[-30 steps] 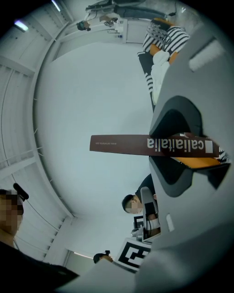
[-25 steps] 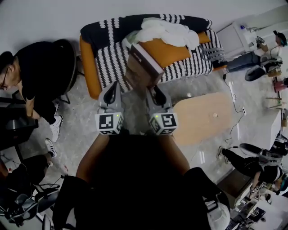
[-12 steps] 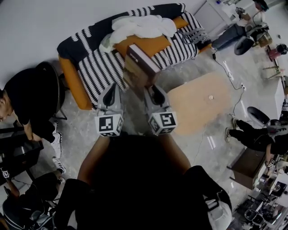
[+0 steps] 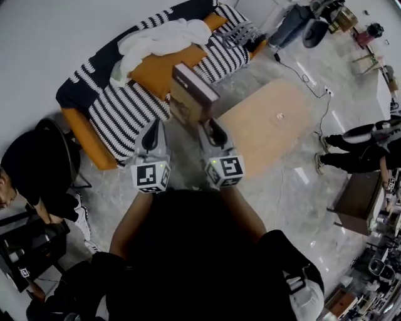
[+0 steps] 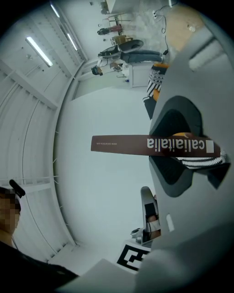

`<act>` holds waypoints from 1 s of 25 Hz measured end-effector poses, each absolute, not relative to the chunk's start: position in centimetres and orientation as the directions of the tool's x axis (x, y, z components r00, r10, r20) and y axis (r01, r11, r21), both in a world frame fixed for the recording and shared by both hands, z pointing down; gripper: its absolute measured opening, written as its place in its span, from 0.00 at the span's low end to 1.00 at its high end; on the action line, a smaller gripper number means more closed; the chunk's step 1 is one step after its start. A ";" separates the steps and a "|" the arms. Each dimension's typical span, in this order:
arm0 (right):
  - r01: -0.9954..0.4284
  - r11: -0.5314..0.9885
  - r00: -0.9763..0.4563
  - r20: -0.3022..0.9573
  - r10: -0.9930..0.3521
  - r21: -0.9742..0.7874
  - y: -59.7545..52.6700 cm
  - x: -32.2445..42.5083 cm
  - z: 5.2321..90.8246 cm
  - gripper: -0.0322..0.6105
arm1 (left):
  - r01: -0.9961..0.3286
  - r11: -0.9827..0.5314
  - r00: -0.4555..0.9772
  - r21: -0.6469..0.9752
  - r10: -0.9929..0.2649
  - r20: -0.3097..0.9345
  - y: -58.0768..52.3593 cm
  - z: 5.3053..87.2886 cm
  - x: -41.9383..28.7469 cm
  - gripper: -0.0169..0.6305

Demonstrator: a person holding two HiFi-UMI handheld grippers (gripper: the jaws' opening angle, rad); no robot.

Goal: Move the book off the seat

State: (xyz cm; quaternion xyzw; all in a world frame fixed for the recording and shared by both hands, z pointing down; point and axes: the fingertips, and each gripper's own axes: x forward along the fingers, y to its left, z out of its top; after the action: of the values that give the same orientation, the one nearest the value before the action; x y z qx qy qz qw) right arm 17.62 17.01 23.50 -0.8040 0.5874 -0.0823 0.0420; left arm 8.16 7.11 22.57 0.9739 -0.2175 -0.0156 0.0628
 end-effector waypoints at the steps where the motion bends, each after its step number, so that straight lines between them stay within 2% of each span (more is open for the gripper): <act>1: -0.932 -0.321 0.311 0.083 -0.947 -0.166 18.0 18.4 23.5 0.27 | -0.407 -0.904 0.912 0.129 -0.411 -0.003 7.9 22.6 9.1 0.04; 10: -0.863 -0.465 0.459 0.076 -0.885 -0.198 27.0 24.9 24.1 0.27 | -0.261 -0.959 0.965 0.111 -0.261 0.010 15.8 23.0 16.6 0.04; 25: -0.773 -0.596 0.595 0.077 -0.800 -0.216 40.6 34.8 25.1 0.27 | -0.099 -0.991 0.995 0.092 -0.098 0.020 28.4 23.7 28.4 0.04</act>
State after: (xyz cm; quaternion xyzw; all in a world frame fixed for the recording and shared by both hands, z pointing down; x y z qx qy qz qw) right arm 34.77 40.57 25.06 -0.8895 0.4423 -0.0830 0.0799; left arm 28.45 28.40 23.69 0.9977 -0.0494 0.0078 0.0464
